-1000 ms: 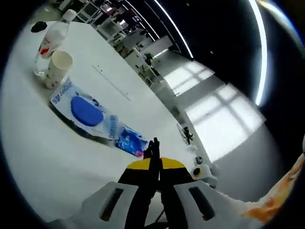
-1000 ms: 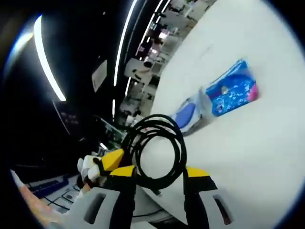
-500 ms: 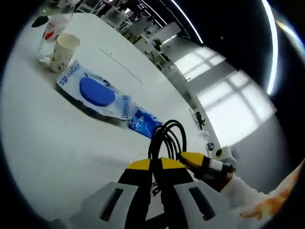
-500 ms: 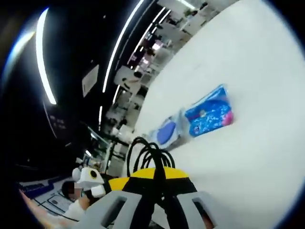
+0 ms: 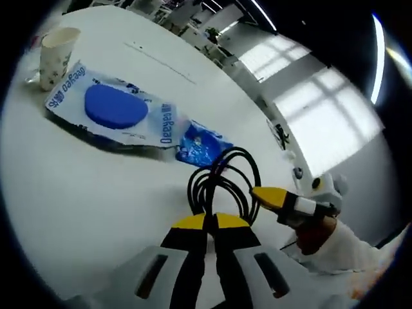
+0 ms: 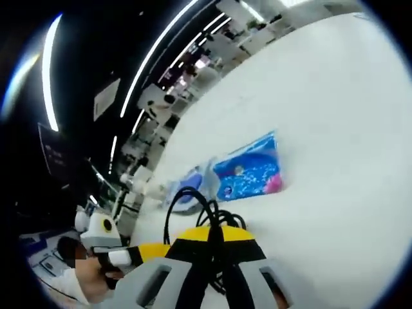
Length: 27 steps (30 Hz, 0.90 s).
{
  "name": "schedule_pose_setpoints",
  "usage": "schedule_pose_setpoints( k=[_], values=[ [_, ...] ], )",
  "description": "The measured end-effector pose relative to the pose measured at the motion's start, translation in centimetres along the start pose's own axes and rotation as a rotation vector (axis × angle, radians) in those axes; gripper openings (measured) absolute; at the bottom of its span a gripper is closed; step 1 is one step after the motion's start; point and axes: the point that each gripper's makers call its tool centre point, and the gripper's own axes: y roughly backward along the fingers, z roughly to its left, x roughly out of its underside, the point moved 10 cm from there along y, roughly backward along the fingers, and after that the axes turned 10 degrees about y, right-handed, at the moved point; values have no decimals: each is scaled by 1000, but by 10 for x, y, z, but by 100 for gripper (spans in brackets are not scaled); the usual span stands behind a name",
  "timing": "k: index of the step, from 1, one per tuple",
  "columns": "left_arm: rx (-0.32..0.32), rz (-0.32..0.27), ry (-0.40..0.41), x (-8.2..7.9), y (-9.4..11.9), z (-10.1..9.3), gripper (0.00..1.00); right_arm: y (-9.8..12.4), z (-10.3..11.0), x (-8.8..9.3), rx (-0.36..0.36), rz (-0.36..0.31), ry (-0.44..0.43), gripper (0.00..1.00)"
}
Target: Arrange the tabletop items into an orderly group along one side of the table until the central work area is clear of visible clutter.
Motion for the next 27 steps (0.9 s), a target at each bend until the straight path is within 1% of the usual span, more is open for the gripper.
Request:
schedule_pose_setpoints(
  k=[2,5,9,11,12,15,17,19,21,23,25,27],
  values=[
    [-15,20,-8,0,-7,4,0,-4,-5,2,12,9,-5,0],
    [-34,44,-14,2,-15,9,0,-6,-7,7,38,32,22,0],
    [-65,70,-33,4,-21,17,0,-14,-19,15,59,77,47,0],
    [-76,83,-47,6,-22,17,0,-18,-23,16,66,93,67,0],
    [-80,86,-55,6,-22,18,0,-21,-26,16,72,101,83,0],
    [-92,91,-66,8,-24,19,1,-22,-24,17,79,113,95,0],
    [-111,92,-74,9,-26,20,1,-22,-22,17,86,118,95,0],
    [-124,101,-89,10,-26,22,2,-25,-21,17,94,130,125,0],
    [-134,101,-83,10,-28,24,2,-27,-19,19,108,149,164,1],
    [-136,104,-73,10,-30,25,3,-29,-20,21,116,154,161,1],
    [-144,113,-80,11,-32,25,3,-30,-30,18,109,146,146,1],
    [-142,114,-75,10,-32,26,3,-30,-30,19,109,151,163,2]
  ],
)
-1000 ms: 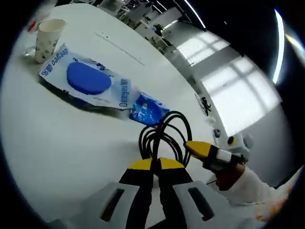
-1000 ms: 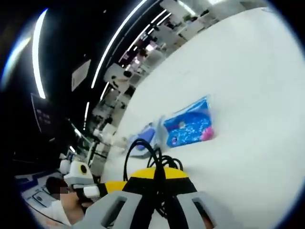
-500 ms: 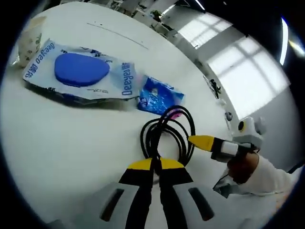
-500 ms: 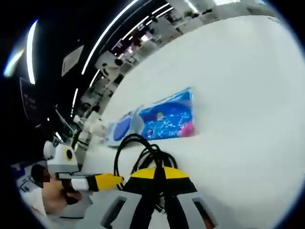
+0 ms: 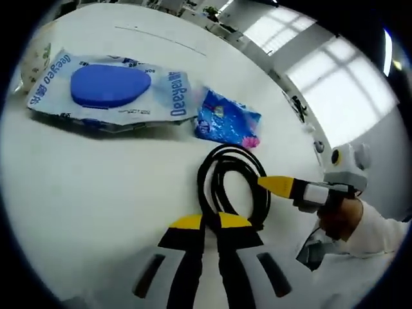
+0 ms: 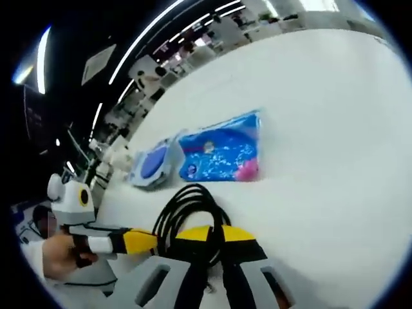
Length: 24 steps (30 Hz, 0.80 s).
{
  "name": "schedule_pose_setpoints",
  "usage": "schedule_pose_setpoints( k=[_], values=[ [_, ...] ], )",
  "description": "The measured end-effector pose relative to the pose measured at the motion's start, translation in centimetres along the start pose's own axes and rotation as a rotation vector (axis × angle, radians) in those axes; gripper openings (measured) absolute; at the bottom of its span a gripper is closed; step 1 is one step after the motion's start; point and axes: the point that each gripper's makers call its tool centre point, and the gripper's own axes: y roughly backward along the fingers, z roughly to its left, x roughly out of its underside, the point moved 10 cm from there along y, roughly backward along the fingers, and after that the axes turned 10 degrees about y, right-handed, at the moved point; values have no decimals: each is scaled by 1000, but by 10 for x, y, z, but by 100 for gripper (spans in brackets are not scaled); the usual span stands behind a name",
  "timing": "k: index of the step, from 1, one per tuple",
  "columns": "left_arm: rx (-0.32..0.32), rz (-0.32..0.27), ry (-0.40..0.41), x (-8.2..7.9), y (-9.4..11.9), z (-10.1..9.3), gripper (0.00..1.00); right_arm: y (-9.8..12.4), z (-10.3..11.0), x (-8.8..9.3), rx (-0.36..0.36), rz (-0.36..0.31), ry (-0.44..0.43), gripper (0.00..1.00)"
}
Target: Arrange the tabletop items into an orderly group along one side of the table until the central work area is clear of visible clutter.
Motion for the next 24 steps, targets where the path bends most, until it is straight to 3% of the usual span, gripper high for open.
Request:
schedule_pose_setpoints(
  k=[12,16,20,24],
  values=[
    [9,4,-25,-1,-2,0,5,4,3,-1,2,-1,43,4],
    [0,5,-119,0,1,-3,10,8,1,0,31,-34,111,19],
    [-8,-32,-146,-3,6,-5,25,13,-2,1,22,-70,94,33],
    [21,-91,-147,-9,13,-10,55,19,-1,-2,20,-103,96,46]
  ],
)
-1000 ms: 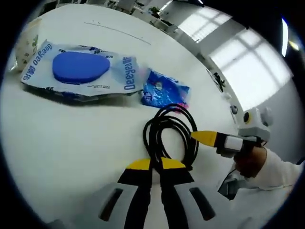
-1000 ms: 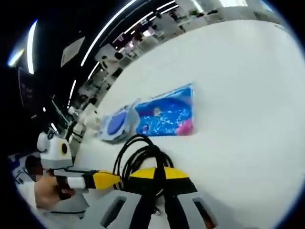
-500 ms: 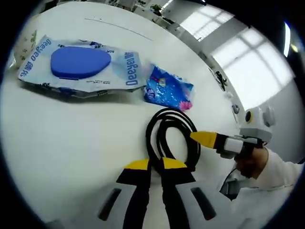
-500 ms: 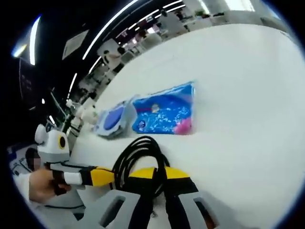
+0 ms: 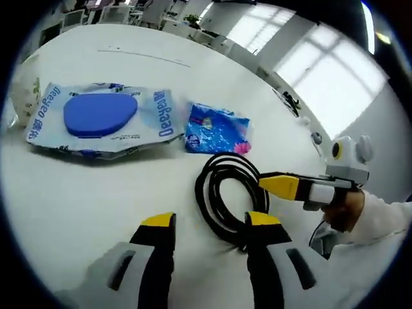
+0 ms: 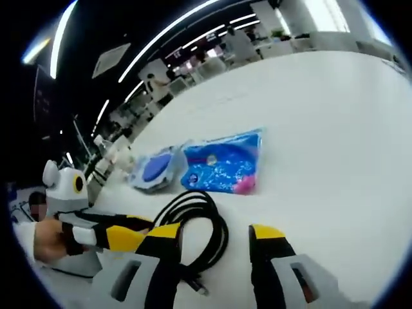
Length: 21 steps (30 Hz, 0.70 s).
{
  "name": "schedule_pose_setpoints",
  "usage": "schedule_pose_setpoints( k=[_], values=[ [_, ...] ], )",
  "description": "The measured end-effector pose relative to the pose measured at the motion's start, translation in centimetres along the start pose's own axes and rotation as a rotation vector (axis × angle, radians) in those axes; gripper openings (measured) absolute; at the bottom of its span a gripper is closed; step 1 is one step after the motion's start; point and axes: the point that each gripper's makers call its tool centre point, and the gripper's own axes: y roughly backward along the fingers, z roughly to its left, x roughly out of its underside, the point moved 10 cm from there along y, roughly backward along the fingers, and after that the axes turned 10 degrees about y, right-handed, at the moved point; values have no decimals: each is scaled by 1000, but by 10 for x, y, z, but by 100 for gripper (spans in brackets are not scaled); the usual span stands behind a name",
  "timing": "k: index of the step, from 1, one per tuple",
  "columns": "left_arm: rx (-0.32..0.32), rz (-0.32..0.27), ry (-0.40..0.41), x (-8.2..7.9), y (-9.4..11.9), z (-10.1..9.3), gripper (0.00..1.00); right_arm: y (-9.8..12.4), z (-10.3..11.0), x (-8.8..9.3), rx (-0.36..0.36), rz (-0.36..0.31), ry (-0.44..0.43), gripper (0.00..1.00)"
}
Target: Arrange the tabletop items into an orderly group along one side of the table until the central work area is clear of visible clutter.
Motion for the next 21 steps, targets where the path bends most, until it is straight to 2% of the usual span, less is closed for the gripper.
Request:
schedule_pose_setpoints(
  k=[2,6,11,13,15,18,19,21],
  values=[
    [-9,-25,-46,-3,10,-1,60,7,-2,-4,-11,-42,-11,54],
    [-34,-58,-110,-4,33,8,70,24,2,-7,-23,-70,19,67],
    [-78,-42,-177,-5,68,36,81,39,10,-4,-50,-78,41,76],
    [-102,-60,-159,-7,88,51,84,46,16,-4,-66,-65,50,81],
    [-131,-92,-178,-11,108,66,87,50,19,-3,-78,-47,71,84],
    [-195,-130,-172,-16,138,86,90,56,24,-4,-97,-23,100,87],
    [-209,-148,-165,-17,146,99,90,58,26,-5,-102,-15,109,88],
    [-234,-161,-146,-19,164,115,91,66,37,-8,-108,2,122,90]
  ],
)
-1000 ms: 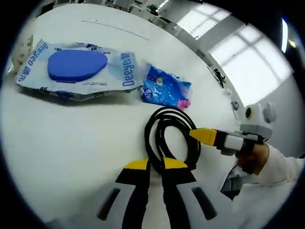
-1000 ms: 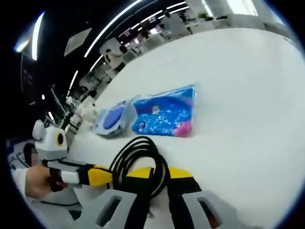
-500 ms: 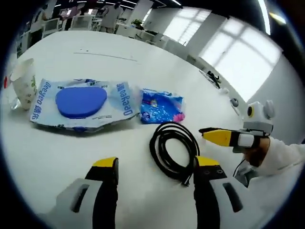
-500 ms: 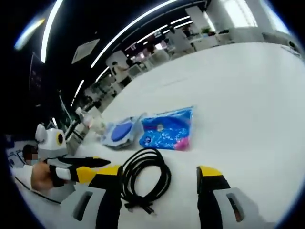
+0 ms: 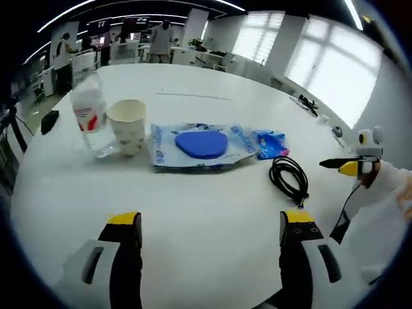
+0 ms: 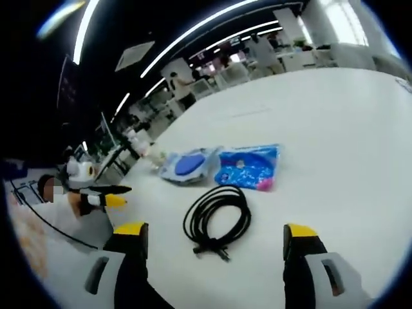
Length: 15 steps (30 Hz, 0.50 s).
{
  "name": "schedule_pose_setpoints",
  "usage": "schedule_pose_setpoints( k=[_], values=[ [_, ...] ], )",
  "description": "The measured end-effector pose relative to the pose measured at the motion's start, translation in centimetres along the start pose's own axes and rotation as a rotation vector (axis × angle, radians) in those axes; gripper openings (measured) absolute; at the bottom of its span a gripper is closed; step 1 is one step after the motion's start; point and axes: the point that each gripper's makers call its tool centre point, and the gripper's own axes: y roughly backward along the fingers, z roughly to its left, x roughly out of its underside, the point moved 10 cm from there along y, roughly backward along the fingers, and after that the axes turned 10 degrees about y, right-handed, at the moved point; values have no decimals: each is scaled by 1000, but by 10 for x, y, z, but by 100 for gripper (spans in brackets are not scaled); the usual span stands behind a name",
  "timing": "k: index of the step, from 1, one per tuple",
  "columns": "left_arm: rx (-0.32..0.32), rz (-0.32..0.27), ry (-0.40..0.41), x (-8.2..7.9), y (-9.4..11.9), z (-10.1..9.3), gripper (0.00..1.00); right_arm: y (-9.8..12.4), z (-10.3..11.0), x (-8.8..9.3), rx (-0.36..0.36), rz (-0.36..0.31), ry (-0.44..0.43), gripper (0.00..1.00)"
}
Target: Arrange the tabletop items into an orderly group along one side of the table until the central work area is clear of visible clutter.
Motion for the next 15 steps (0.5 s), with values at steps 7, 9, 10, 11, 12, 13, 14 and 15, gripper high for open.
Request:
schedule_pose_setpoints(
  k=[7,9,10,11,12,13,14,15],
  values=[
    [-72,-35,-16,-7,46,39,94,9,11,-4,-8,15,7,93],
    [-83,-31,-31,-7,53,47,96,12,17,-3,-13,17,0,94],
    [-89,-28,-37,-7,55,54,97,13,19,-3,-15,19,-4,94],
    [-94,-26,-41,-7,57,58,98,14,20,-2,-19,23,-11,95],
    [-100,-15,-45,-5,59,62,98,14,21,-1,-19,26,-14,95],
    [-105,-3,-50,-4,60,64,99,14,20,1,-17,36,-19,95],
    [-110,13,-60,-3,60,64,100,15,20,2,-16,43,-20,95],
    [-110,20,-65,-2,61,65,100,16,21,3,-14,48,-21,95]
  ],
)
